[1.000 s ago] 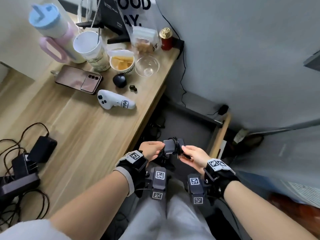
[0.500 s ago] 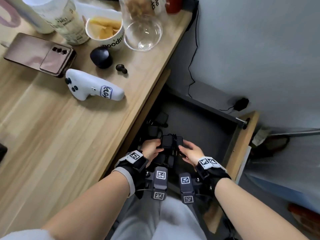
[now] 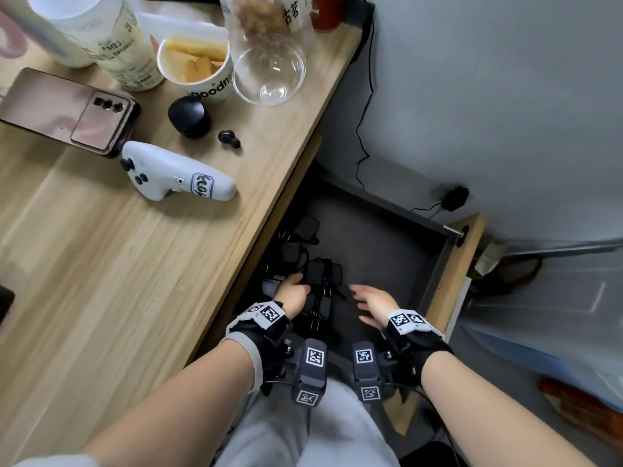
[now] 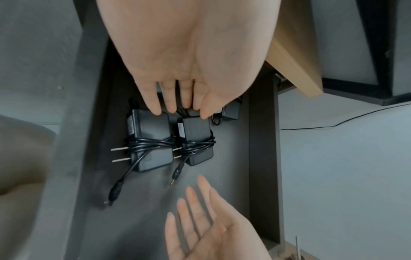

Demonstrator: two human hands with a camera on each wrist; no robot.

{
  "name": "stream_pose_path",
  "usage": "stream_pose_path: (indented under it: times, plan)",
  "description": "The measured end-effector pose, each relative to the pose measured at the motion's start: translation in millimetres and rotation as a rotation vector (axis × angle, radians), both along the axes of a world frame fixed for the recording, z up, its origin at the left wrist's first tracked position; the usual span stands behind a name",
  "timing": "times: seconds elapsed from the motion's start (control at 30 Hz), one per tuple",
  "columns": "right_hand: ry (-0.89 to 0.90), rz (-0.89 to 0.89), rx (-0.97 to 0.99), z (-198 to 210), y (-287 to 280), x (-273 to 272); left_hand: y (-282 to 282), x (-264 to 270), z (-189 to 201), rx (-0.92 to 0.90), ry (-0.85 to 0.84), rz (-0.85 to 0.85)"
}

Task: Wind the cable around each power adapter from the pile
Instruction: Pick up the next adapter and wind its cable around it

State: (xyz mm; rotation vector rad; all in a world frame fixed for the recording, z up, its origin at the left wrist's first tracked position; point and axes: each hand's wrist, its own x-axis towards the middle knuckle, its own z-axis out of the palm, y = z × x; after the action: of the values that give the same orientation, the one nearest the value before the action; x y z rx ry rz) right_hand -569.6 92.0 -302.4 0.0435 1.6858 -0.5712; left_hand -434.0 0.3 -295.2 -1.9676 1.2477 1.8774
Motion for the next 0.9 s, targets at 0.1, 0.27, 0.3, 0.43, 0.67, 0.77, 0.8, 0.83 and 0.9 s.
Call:
stream_pose_path:
  times: [0.1, 0.27, 0.3, 0.43, 0.67, 0.77, 0.8, 0.83, 0.9]
  plan:
    - [-0.013, -0.037, 0.003, 27, 14, -3, 11, -1, 27, 0.005, 0.001, -0.035]
    - [-0.052, -0.047, -0.041, 88, 22, -12, 24, -15, 84, -0.006, 0.048, -0.042]
    - [-0.049, -0.038, -0.059, 104, 20, -13, 25, -18, 100, 0.007, 0.072, -0.031]
    - [-0.012, 0.018, -0.159, 167, 6, -16, 21, -23, 163, 0.040, 0.185, -0.058]
    - [0.020, 0.220, -0.316, 255, -50, 15, -6, 23, 252, -0.113, 0.253, -0.017]
    - [0.016, 0.312, -0.359, 274, -77, 48, -18, 63, 277, -0.182, 0.254, 0.118]
    - [0.011, 0.350, -0.376, 279, -86, 62, -22, 79, 284, -0.211, 0.248, 0.163]
    - [0.000, 0.387, -0.395, 283, -95, 77, -25, 96, 290, -0.235, 0.242, 0.205]
    - [-0.025, 0.465, -0.424, 291, -109, 108, -29, 130, 300, -0.262, 0.228, 0.274]
